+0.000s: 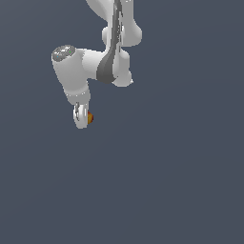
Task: Pick up the object and move it to a goal position.
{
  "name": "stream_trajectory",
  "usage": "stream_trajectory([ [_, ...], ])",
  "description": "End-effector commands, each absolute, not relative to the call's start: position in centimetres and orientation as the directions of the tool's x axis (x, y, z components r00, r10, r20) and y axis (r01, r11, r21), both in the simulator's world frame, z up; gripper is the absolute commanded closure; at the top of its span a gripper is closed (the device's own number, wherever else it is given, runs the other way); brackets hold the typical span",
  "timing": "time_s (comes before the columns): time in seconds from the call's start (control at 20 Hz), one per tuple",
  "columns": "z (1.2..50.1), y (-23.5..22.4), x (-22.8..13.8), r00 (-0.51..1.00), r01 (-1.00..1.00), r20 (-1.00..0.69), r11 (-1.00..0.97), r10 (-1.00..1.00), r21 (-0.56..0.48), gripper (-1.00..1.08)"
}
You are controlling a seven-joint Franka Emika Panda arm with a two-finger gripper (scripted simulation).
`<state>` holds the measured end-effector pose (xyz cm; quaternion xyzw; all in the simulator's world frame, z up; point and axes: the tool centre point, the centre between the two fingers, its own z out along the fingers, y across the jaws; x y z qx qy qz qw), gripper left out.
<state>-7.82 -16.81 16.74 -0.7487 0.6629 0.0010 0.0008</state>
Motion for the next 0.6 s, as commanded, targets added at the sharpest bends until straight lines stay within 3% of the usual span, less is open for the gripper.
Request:
stream_trajectory([
  [0.0,18.6,-18.2,-8.4,0.122,-0.993,-0.002,-0.122,-0.993,0.000,1.08],
  [0.55,22.0,-21.0,-9.2,0.123,-0.992,0.000,-0.123,-0.992,0.000,1.08],
])
